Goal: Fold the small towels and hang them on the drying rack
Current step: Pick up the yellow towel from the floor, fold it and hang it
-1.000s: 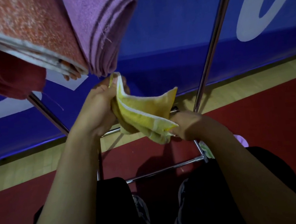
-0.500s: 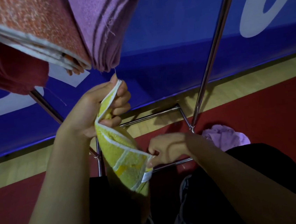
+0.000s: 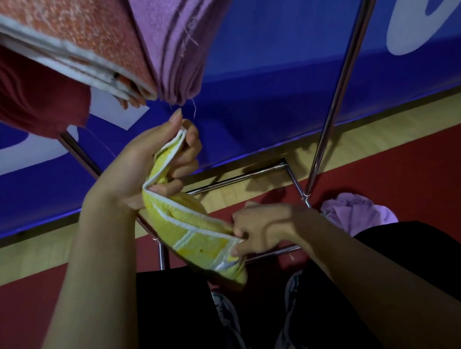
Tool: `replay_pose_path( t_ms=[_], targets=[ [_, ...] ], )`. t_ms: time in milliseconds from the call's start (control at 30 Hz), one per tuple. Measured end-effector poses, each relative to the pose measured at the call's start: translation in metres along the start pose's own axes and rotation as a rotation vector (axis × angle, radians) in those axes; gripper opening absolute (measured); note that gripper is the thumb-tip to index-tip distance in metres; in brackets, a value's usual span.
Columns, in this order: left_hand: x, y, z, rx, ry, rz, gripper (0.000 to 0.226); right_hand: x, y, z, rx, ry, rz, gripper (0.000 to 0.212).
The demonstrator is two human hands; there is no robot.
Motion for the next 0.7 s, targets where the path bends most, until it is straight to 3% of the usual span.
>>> replay_pose_path(
  t_ms=[100, 200, 267, 333, 467, 700],
  targets=[
    [0.003, 0.018, 0.004, -0.114, -0.047, 0.308, 0.031, -0.029, 0.024, -0.004, -0.155, -0.097, -0.01, 0.043],
    [0.022, 0.034, 0.007, -0.19, 0.065, 0.641, 0.017, -0.041, 0.067, -0.019, -0.522, -0.043, 0.109, 0.037],
    [0.032, 0.026, 0.007, -0.117, 0.158, 0.707, 0.032, -0.034, 0.089, -0.037, -0.735, 0.065, 0.15, 0.027],
    [0.031, 0.01, 0.013, -0.032, 0.133, 0.737, 0.044, -0.022, 0.1, -0.052, -0.844, 0.167, 0.21, 0.015],
    [0.016, -0.026, 0.021, 0.063, -0.01, 0.73, 0.026, -0.005, 0.104, -0.062, -0.887, 0.264, 0.256, 0.011],
    [0.009, -0.014, 0.024, -0.059, -0.079, 0.667, 0.021, -0.024, 0.111, -0.067, -0.916, 0.214, 0.356, 0.018]
  ],
)
Point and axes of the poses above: each hand's wrist, its own z-axis towards the middle knuckle, its own y-axis out of the back of the hand, x = y × z, the point moved 9 cm from there along z, towards the middle knuckle, and after that the axes turned 4 degrees about z, right-handed, at the moved point
